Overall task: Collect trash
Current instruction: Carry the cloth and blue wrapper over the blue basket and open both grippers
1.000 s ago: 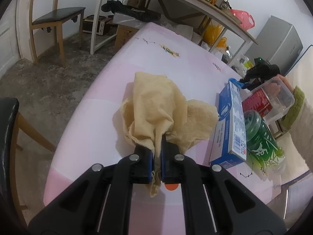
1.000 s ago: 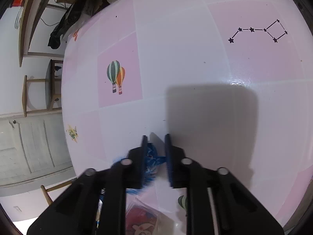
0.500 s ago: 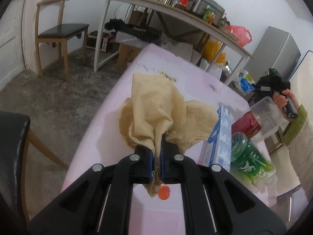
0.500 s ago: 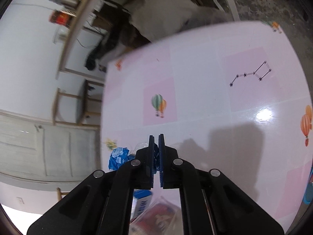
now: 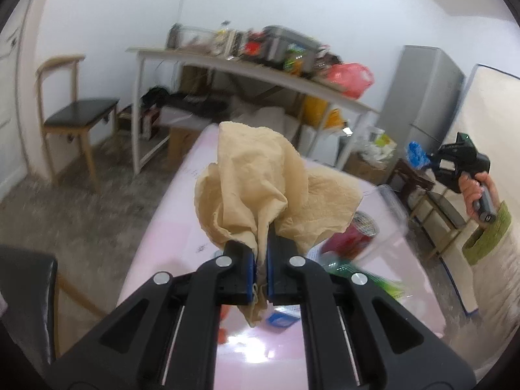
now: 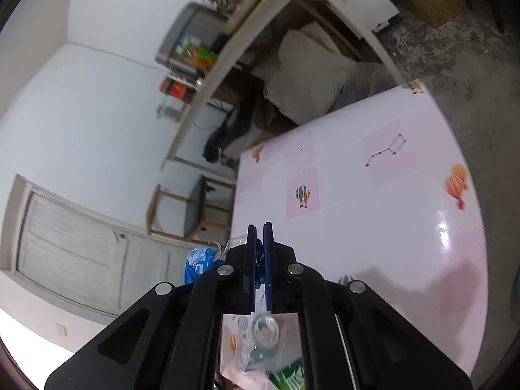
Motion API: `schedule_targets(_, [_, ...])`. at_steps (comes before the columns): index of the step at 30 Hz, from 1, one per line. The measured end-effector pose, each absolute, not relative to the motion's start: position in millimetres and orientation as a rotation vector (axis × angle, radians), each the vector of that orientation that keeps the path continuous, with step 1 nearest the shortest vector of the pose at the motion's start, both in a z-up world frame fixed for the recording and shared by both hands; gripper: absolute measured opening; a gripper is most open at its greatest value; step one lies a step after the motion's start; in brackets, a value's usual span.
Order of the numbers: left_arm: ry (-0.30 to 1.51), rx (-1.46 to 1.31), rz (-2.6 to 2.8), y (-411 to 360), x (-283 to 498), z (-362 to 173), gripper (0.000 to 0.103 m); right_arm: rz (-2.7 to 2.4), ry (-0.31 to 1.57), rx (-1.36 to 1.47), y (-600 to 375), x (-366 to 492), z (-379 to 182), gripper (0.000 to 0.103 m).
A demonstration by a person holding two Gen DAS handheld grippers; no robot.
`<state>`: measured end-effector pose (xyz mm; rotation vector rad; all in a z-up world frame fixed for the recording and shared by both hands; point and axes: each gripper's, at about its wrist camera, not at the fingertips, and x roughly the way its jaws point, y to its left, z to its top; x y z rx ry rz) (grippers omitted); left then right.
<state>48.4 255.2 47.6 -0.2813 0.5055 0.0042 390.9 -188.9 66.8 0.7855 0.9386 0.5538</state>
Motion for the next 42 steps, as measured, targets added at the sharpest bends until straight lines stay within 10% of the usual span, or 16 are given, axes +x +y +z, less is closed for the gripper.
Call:
schedule_targets(15, [0.611,-0.151,-0.554,48.0,111.8,95.5,0.004,0.287,0.731,0.938,-364.9,211.8,39.3,0.004])
schedule_targets(37, [1.37,0.158,-0.838,-363.4,246.7,-89.7,0.006,-0.416,0.676,1.259,-585.2,59.5,-176.8,0.005])
schedule_targets(40, [1.434,0.154,-0.797,-396.9,258.4,-121.0,0.032,-0.495,0.73,1.181,-601.9,78.8,-191.6,0.007])
schedule_targets(42, [1.444,0.145,-0.772,-410.8,270.3,-132.6,0.055,-0.515,0.775,1.117,-610.3,93.9,-206.4,0.031])
